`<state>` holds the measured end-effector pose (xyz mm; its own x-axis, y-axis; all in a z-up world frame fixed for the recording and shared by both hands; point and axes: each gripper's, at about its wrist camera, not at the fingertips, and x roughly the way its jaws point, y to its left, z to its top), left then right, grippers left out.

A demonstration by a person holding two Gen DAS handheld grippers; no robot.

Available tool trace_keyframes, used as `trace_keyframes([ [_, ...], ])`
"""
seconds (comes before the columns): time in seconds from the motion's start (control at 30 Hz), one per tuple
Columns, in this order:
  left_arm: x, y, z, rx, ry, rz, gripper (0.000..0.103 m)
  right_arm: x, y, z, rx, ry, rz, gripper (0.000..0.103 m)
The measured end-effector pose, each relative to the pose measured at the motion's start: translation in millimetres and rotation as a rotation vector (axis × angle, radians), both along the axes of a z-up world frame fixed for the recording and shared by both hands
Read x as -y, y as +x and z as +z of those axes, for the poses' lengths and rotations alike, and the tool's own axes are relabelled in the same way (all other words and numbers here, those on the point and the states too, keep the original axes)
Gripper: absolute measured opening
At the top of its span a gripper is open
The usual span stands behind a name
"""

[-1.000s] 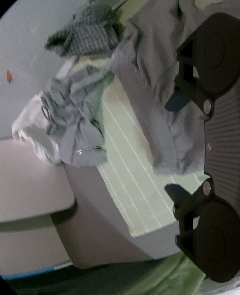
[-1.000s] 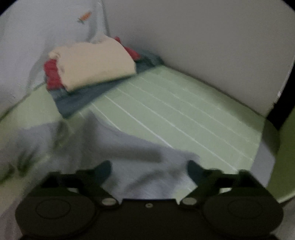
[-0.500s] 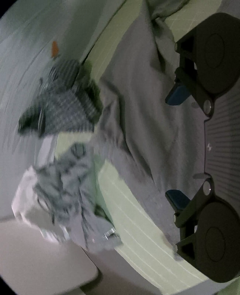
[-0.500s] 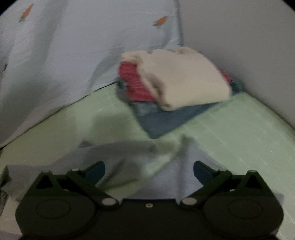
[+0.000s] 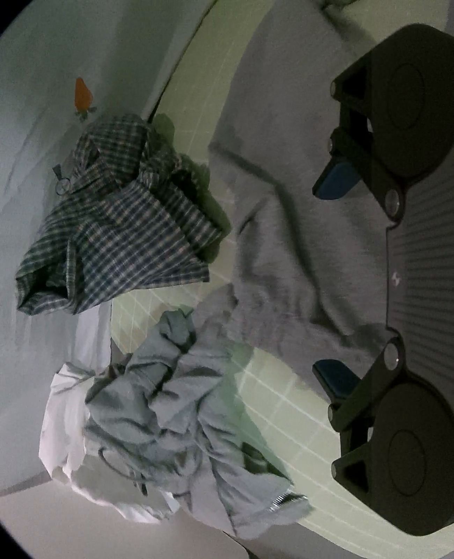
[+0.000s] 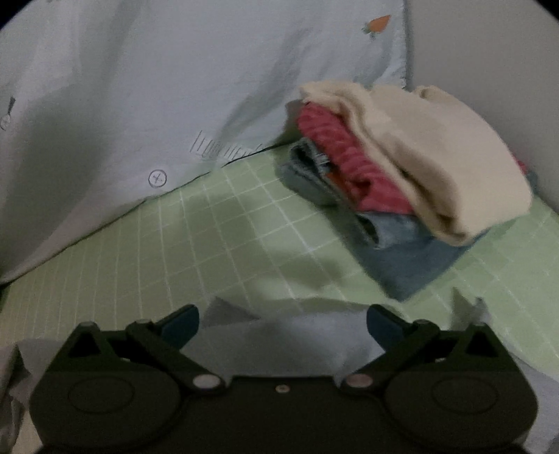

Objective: Fold clothes

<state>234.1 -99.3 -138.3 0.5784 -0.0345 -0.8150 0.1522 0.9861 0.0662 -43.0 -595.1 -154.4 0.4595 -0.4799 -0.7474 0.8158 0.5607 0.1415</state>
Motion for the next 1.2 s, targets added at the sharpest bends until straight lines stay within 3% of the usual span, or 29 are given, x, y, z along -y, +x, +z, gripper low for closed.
trace_keyframes([
  [0.17, 1, 26, -12, -0.014, 0.020, 0.000, 0.097, 5, 39, -13, -0.086, -0.001, 0.116, 0.102],
  [0.23, -1, 33, -17, -0.022, 0.024, 0.005, 0.097, 8, 51, -19, -0.118, 0.018, 0.163, 0.088],
  [0.37, -5, 39, -26, -0.042, 0.025, 0.018, 0.097, 11, 65, -29, -0.160, 0.048, 0.220, 0.073],
  [0.43, -7, 39, -30, -0.050, 0.024, 0.021, 0.097, 12, 68, -33, -0.180, 0.061, 0.234, 0.060],
  [0.57, -7, 38, -37, -0.052, 0.035, 0.022, 0.097, 9, 69, -39, -0.207, 0.069, 0.252, 0.050],
  [0.6, -6, 38, -38, -0.051, 0.039, 0.022, 0.097, 9, 68, -38, -0.206, 0.066, 0.255, 0.043],
  [0.7, -5, 39, -40, -0.042, 0.042, 0.024, 0.098, 10, 67, -37, -0.201, 0.059, 0.259, 0.006],
  [0.73, -5, 40, -40, -0.042, 0.040, 0.029, 0.098, 11, 67, -36, -0.192, 0.054, 0.268, 0.002],
  [0.8, -6, 43, -41, -0.044, 0.033, 0.041, 0.098, 13, 68, -34, -0.175, 0.041, 0.285, 0.002],
  [0.93, -9, 45, -43, -0.043, 0.017, 0.060, 0.099, 16, 75, -8, -0.128, -0.083, 0.302, 0.002],
  [1.2, -14, 45, -48, -0.039, -0.002, 0.078, 0.103, 52, 81, 96, 0.113, -0.322, 0.176, 0.002],
])
